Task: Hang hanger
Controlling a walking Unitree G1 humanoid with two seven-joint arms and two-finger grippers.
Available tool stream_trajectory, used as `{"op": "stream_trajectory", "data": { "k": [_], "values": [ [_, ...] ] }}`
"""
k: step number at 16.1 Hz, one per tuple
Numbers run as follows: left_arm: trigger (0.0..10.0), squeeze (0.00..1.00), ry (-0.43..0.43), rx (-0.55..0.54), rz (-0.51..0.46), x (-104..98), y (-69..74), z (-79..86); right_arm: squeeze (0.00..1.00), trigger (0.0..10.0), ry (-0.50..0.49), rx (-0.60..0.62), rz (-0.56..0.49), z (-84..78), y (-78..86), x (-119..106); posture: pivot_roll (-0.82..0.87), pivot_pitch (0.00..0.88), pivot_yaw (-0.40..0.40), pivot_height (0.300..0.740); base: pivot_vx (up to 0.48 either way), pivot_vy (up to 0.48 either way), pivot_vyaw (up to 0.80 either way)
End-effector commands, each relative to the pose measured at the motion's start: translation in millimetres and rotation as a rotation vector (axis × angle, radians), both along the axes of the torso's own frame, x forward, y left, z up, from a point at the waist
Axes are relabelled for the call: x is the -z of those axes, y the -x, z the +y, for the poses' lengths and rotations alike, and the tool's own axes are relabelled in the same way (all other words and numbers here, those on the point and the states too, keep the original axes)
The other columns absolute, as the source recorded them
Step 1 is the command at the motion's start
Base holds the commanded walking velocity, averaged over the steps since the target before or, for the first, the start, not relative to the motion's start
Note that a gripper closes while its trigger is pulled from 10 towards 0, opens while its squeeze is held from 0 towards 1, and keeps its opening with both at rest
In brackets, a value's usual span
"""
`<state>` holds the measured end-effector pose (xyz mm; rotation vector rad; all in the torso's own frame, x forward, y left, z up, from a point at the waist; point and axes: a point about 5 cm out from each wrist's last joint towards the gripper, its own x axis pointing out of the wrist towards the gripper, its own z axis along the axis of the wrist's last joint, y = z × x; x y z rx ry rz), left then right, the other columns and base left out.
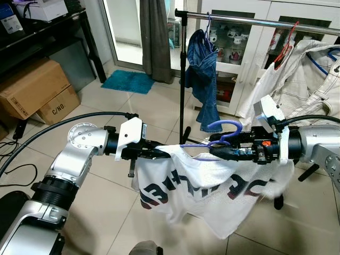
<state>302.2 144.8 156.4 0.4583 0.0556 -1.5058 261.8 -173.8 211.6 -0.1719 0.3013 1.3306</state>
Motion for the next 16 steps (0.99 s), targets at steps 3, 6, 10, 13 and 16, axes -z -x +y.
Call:
{"op": "stream_trajectory", "data": {
  "k": [3,6,10,13,16],
  "values": [
    [0.0,0.0,0.02,0.003,-0.048,-13.1,-5.5,-2.6,0.0,0.0,-0.003,-0.022,-0.001,4.3,3.6,-2.7,0.11,0.0,0.055,0.74,0.0,0.0,0.0],
    [0.0,0.0,0.029,-0.001,-0.049,-14.5,-6.4,-3.1,0.0,0.0,0.001,-0.017,0.0,3.0,3.4,-3.1,0.11,0.0,0.054,0.74,0.0,0.0,0.0],
    [0.0,0.0,0.049,-0.031,-0.049,-17.6,-9.8,0.5,0.0,0.0,0.007,-0.016,-0.005,1.0,3.0,-5.1,0.11,0.0,0.052,0.74,0.0,0.0,0.0],
    [10.0,0.95,0.066,-0.085,-0.063,-19.8,-14.7,2.8,0.0,0.0,0.004,-0.004,-0.013,-0.7,1.5,-6.3,0.11,0.0,0.051,0.74,0.0,0.0,0.0],
    [10.0,1.0,0.104,-0.075,-0.041,-24.0,-14.3,4.4,0.0,0.0,0.007,0.007,-0.012,-4.4,3.0,-5.1,0.11,0.0,0.049,0.74,0.0,0.0,0.0]
  ]
}}
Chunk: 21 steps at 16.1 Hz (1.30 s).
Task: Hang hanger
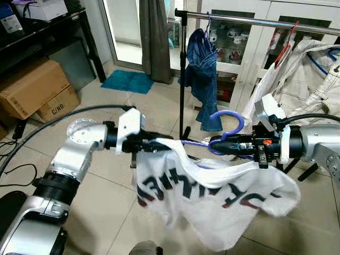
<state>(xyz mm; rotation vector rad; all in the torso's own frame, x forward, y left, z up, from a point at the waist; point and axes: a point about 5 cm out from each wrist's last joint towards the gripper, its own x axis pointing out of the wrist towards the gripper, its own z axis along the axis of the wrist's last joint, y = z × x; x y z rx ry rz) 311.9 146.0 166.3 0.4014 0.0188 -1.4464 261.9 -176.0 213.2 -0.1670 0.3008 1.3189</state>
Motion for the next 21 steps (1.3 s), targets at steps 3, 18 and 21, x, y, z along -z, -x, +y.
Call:
{"op": "stream_trajectory", "data": {
  "k": [3,18,21],
  "values": [
    [10.0,0.84,-0.015,0.014,-0.077,-14.3,-0.3,5.2,0.0,0.0,0.021,0.023,-0.012,-9.4,4.2,-1.6,0.11,0.0,0.055,0.74,0.0,0.0,0.0],
    [10.0,0.0,0.22,-0.314,-0.013,-54.1,-29.1,14.8,0.0,0.0,0.114,0.367,-0.02,-45.0,-7.4,24.5,0.11,0.0,0.067,0.74,0.0,0.0,0.0],
    [10.0,0.0,0.183,-0.515,0.0,-23.4,-21.9,13.9,0.0,0.0,0.132,0.557,-0.009,-41.6,-1.7,44.3,0.1,0.0,0.057,0.74,0.0,0.0,0.0]
  ]
}}
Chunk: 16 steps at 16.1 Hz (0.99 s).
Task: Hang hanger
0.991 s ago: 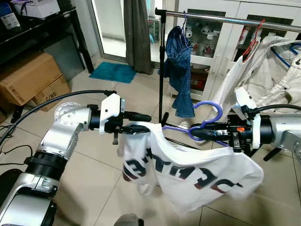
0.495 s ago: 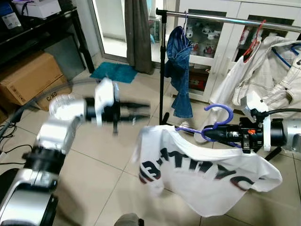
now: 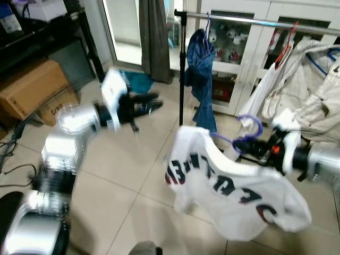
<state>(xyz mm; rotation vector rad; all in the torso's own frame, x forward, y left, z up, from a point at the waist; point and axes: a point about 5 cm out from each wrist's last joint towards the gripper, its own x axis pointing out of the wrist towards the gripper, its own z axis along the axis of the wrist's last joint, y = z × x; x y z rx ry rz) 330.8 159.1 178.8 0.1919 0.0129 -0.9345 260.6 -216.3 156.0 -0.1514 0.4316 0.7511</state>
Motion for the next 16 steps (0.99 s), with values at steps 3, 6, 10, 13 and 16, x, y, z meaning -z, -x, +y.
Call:
{"op": "stream_trajectory", "data": {
  "k": [3,6,10,13,16],
  "values": [
    [10.0,0.0,-0.007,-0.234,0.031,27.6,13.9,-14.7,0.0,0.0,-0.07,0.288,-0.064,5.1,6.1,8.8,0.1,0.0,0.06,0.74,0.0,0.0,0.0],
    [10.0,0.0,0.045,-0.349,0.026,39.9,26.1,-23.2,0.0,4.8,-0.158,0.579,-0.121,5.0,11.2,26.8,0.1,0.0,0.065,0.74,0.0,0.0,0.0],
    [10.0,0.0,0.041,-0.374,0.009,46.0,39.8,-44.9,0.0,10.0,-0.25,0.706,-0.222,13.6,17.3,30.3,0.1,0.0,0.086,0.74,0.0,0.0,0.0],
    [10.0,0.0,0.065,-0.342,0.078,49.4,37.5,-49.0,0.0,10.0,-0.199,0.611,-0.277,31.6,13.9,22.5,0.07,0.0,0.104,0.74,0.0,0.0,0.0],
    [10.0,0.0,0.08,-0.416,0.079,49.5,34.9,-43.7,0.0,10.0,-0.15,0.638,-0.322,28.5,10.9,20.4,0.07,0.0,0.091,0.74,0.0,0.0,0.0]
  ]
}}
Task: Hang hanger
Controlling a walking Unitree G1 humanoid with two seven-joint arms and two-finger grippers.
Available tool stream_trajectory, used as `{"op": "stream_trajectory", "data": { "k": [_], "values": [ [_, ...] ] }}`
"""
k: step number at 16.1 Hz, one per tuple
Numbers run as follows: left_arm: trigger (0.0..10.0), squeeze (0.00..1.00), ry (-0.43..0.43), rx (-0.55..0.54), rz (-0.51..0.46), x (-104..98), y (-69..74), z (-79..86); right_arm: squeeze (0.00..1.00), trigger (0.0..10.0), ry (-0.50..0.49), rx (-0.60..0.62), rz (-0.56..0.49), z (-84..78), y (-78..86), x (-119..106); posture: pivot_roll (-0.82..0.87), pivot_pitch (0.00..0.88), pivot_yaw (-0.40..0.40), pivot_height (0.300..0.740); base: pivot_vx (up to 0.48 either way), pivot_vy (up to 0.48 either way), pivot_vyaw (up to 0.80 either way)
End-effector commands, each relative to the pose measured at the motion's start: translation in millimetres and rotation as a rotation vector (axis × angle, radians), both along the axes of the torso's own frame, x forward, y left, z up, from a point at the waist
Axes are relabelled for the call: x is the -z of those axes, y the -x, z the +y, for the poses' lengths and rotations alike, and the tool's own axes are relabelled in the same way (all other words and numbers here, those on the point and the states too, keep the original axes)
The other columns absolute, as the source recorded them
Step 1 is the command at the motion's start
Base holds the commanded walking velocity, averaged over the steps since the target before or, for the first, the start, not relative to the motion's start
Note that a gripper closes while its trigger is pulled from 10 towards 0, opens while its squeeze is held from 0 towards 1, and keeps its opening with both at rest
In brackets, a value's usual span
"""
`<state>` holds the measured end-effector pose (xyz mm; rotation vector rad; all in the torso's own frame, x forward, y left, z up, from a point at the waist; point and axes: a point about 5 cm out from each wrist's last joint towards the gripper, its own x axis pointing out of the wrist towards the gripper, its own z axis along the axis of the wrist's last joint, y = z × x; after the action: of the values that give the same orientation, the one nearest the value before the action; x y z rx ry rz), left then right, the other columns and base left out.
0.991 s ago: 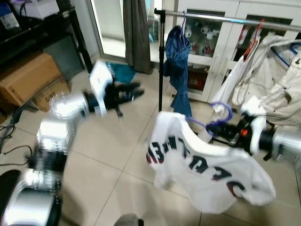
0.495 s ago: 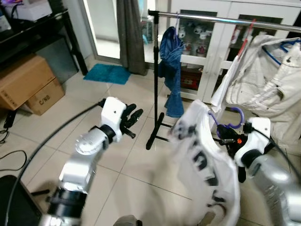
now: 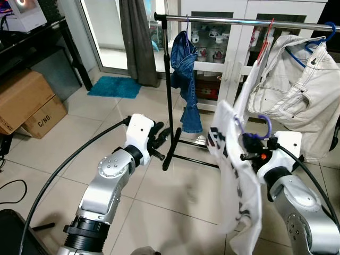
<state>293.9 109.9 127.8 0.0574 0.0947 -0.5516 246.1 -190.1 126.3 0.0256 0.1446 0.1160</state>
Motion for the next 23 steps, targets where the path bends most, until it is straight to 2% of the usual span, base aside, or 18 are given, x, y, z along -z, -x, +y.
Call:
{"op": "stream_trajectory", "data": {
  "k": [1,2,4,5,8,11,14,16,19,23],
  "values": [
    [10.0,0.0,0.019,-0.079,0.014,-1.1,-0.4,8.7,0.0,10.0,0.034,0.018,-0.029,-1.8,-3.9,-4.9,0.08,0.0,0.083,0.74,0.0,0.0,0.0],
    [10.0,0.0,0.027,-0.108,-0.04,-6.4,0.6,11.5,0.0,10.0,0.049,0.017,-0.005,-0.7,-3.8,-0.7,0.09,0.0,0.073,0.74,0.0,0.0,0.0],
    [10.0,0.0,0.003,-0.137,-0.077,-9.8,2.0,14.4,0.0,10.0,0.075,0.035,0.024,2.3,-3.6,5.6,0.1,0.0,0.069,0.74,0.0,0.0,0.0],
    [10.0,0.0,0.007,-0.16,-0.106,-13.3,2.6,17.0,0.0,10.0,0.038,0.065,0.051,3.7,-4.0,10.3,0.11,0.0,0.064,0.74,0.0,0.0,0.0],
    [10.0,0.0,0.004,-0.187,-0.13,-20.1,2.3,22.3,0.0,10.0,0.011,0.095,0.039,4.9,-5.6,11.6,0.12,0.0,0.071,0.74,0.301,0.0,0.0],
    [10.0,0.0,-0.004,-0.17,-0.126,-20.5,2.9,22.6,0.0,10.0,0.035,0.033,0.052,12.9,-3.1,12.1,0.12,0.006,0.082,0.74,0.39,0.0,0.17],
    [10.0,0.0,-0.008,-0.157,-0.11,-17.9,4.4,20.6,0.0,10.0,0.045,0.013,0.048,14.6,-2.1,10.2,0.11,0.007,0.088,0.74,0.421,0.0,0.8],
    [10.0,0.0,-0.014,-0.145,-0.104,-16.7,5.0,19.3,0.0,10.0,0.028,0.025,0.041,12.4,-3.7,8.0,0.12,0.007,0.089,0.74,0.424,0.0,0.0],
    [10.0,0.0,-0.034,-0.124,-0.079,-11.5,8.2,20.7,0.0,10.0,0.059,0.009,0.033,11.7,-5.1,3.6,0.12,0.008,0.085,0.74,0.423,0.0,0.0],
    [10.0,0.0,-0.057,-0.027,-0.045,-2.4,15.5,16.8,0.0,10.0,0.082,0.011,0.031,12.3,-6.9,1.8,0.12,0.006,0.08,0.74,0.42,0.0,0.0]
  ]
}}
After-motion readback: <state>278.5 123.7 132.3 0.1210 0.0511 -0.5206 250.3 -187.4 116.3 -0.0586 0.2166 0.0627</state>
